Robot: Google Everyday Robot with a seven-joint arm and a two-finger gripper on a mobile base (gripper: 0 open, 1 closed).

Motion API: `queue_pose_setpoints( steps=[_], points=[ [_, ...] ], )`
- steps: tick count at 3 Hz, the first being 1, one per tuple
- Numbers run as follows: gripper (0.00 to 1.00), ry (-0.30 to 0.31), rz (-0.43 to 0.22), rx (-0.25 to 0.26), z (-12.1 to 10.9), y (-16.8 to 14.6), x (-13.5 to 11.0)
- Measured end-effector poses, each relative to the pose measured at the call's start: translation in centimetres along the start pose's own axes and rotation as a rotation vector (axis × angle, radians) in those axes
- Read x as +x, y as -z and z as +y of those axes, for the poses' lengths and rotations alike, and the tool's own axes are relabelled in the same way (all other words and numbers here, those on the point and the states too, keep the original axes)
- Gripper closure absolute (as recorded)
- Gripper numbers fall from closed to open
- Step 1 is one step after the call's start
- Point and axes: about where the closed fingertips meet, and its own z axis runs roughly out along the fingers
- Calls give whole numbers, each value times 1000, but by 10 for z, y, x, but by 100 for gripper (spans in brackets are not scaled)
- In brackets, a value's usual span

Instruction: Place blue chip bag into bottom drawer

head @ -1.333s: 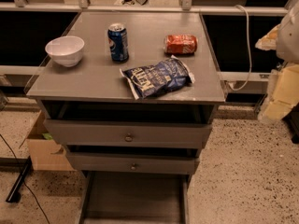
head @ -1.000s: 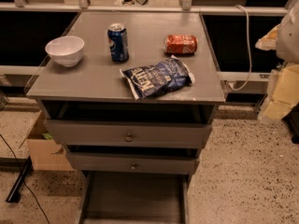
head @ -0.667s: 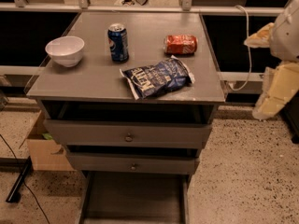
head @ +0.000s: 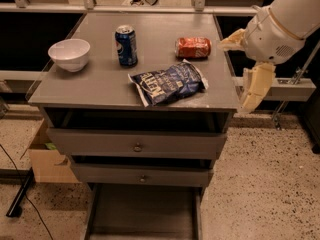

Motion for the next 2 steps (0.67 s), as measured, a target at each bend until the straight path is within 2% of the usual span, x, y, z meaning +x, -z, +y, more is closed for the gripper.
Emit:
queue_pose_setpoints(
  steps=[1, 2],
  points=[
    [0, 10, -6, -4, -3, -3, 0],
    [0, 49, -28, -14, -15, -12, 0]
  ],
)
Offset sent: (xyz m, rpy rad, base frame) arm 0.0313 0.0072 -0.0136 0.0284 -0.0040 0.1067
